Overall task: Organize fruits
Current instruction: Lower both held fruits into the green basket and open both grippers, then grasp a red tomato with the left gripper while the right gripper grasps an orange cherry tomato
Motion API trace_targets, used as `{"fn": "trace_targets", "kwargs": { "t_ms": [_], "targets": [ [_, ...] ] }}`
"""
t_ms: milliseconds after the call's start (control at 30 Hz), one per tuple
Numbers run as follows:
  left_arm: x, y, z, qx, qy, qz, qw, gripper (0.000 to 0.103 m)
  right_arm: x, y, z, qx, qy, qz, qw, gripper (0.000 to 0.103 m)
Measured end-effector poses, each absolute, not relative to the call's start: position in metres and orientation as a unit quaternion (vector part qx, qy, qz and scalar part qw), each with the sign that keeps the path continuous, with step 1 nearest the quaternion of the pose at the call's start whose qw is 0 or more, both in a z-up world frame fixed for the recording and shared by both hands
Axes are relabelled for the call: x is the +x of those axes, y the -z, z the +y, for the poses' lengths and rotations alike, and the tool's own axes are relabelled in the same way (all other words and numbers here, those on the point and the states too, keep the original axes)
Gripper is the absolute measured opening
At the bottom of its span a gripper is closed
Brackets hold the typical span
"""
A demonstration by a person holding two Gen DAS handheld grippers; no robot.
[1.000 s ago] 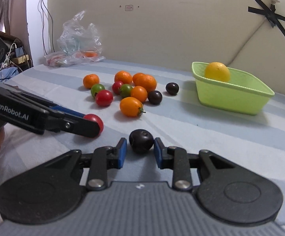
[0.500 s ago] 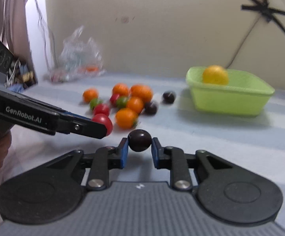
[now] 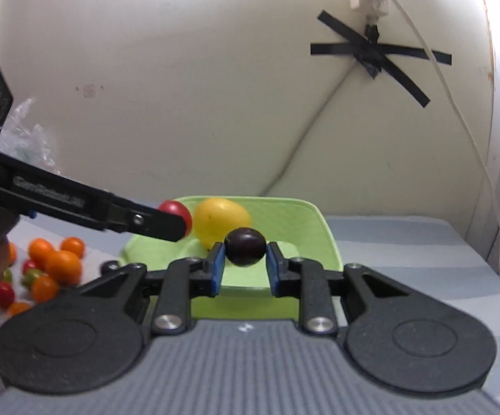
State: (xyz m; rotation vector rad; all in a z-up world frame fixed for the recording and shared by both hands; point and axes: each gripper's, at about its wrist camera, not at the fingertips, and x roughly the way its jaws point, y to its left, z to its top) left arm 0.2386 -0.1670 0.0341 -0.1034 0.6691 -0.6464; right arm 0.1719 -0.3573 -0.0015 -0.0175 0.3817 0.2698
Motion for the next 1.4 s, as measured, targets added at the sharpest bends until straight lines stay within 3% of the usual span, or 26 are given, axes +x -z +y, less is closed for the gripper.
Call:
{"fn": "trace_targets", "kwargs": {
  "t_ms": [100,233,567,767,967,1400],
  "targets": [
    [0.245,-0.024,-0.175,-0.039,0.311,0.333,0.890,0.041,0.174,0.009,-0.358,-0.011,-0.129,0.189,0.973,0.034],
    [0.242,-0.020,-0.174,-0.027,0.306,0.328,0.894,0.045,0.176,0.011,-0.365,-0.010,-0.124,0.181,0.975,0.045],
    [0.166,-0.078,-0.048,-0.088,0.193,0.255,0.943,0.047,0.156,-0.009,-0.367,0.025,-0.143,0.151,0.978,0.046],
    [0.106,-0.062,0.025,-0.105,0.109,0.277,0.949,0.047,0.123,-0.017,-0.333,0.032,-0.210,0.167,0.963,0.045],
    [0.081,-0.038,0.036,-0.131,0.135,0.294,0.937,0.046,0.094,-0.002,-0.281,0.019,-0.265,0.215,0.940,0.045],
    [0.080,-0.017,-0.031,0.075,0.265,0.291,0.916,0.045,0.113,0.017,-0.235,-0.032,-0.265,0.275,0.924,0.046]
  ]
}}
